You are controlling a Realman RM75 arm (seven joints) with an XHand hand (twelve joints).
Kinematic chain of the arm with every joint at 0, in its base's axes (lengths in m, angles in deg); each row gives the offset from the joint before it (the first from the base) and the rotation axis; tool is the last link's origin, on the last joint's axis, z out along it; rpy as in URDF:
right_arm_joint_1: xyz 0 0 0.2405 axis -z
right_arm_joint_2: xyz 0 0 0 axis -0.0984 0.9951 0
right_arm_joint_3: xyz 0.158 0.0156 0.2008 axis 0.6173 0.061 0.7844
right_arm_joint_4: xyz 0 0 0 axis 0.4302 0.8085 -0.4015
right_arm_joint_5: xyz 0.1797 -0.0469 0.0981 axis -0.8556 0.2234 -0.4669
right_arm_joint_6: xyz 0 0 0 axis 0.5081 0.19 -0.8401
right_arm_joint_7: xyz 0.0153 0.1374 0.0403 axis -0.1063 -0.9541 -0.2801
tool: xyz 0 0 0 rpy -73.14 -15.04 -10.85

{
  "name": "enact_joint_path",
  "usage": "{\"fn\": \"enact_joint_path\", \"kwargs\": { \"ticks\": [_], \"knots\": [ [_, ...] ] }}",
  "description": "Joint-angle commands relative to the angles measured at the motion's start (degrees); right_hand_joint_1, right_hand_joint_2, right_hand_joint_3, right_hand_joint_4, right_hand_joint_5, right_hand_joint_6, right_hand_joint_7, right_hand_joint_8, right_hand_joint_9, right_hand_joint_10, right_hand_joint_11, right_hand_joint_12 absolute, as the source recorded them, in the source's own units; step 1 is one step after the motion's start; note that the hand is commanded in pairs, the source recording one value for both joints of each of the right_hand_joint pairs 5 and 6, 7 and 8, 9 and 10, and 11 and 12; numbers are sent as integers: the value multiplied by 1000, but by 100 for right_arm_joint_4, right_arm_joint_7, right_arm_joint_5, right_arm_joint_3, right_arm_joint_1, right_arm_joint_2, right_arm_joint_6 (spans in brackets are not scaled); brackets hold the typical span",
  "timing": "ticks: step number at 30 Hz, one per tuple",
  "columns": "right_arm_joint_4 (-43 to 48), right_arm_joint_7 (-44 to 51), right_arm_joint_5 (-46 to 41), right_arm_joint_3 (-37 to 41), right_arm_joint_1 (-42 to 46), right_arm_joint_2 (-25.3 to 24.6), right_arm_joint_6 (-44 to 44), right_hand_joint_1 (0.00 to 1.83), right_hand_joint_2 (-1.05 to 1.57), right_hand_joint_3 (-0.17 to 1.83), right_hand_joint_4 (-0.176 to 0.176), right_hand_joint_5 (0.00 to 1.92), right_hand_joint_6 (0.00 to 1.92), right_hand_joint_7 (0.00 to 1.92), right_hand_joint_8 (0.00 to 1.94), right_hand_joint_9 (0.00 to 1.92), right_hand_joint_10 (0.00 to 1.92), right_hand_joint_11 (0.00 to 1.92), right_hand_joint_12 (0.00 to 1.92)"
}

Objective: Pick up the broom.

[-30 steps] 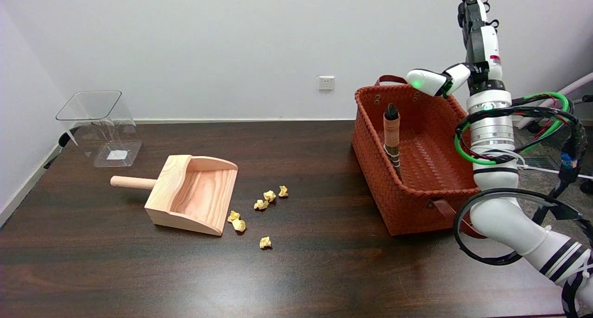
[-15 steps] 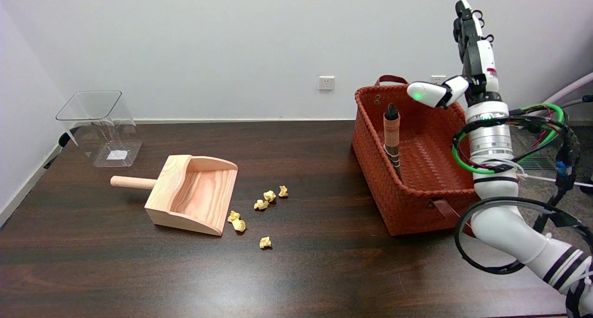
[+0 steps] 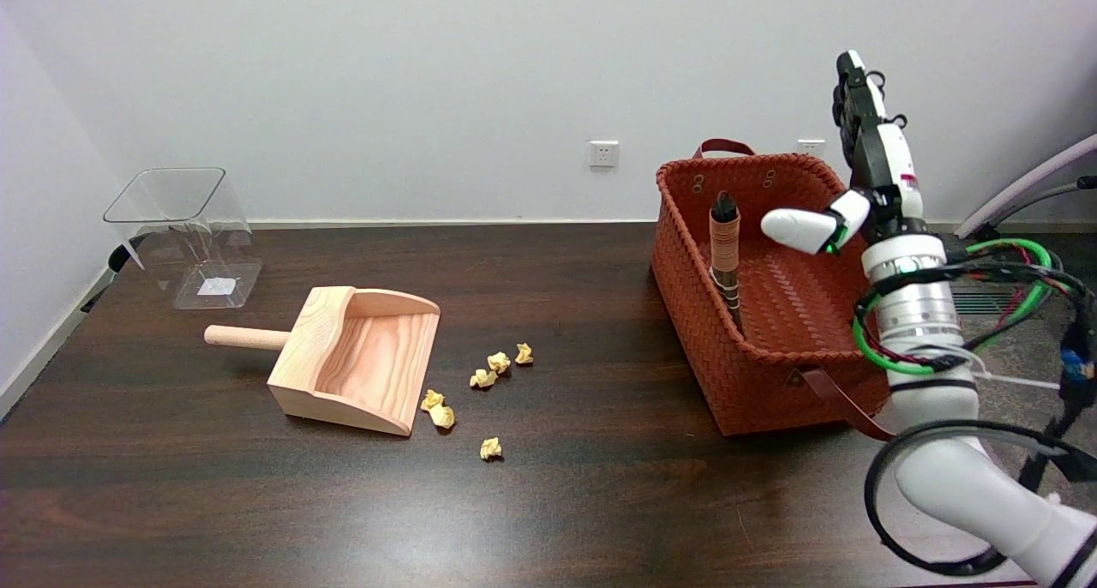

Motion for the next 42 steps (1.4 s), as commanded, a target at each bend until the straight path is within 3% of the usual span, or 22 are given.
{"fn": "enact_joint_path", "kwargs": {
  "ticks": [1, 17, 42],
  "knots": [
    [-659, 285, 90, 224, 914, -202, -359, 1017, -773, 981, 0, 19, 19, 0, 0, 19, 19, 19, 19],
    [68, 237, 68, -955, 51, 120, -229, 1022, -800, 1026, 0, 11, 11, 11, 11, 11, 11, 11, 11],
    [645, 213, -220, -1542, -405, -5, -61, 1010, -745, 1052, 0, 49, 49, 25, 25, 49, 49, 49, 49]
  ]
}}
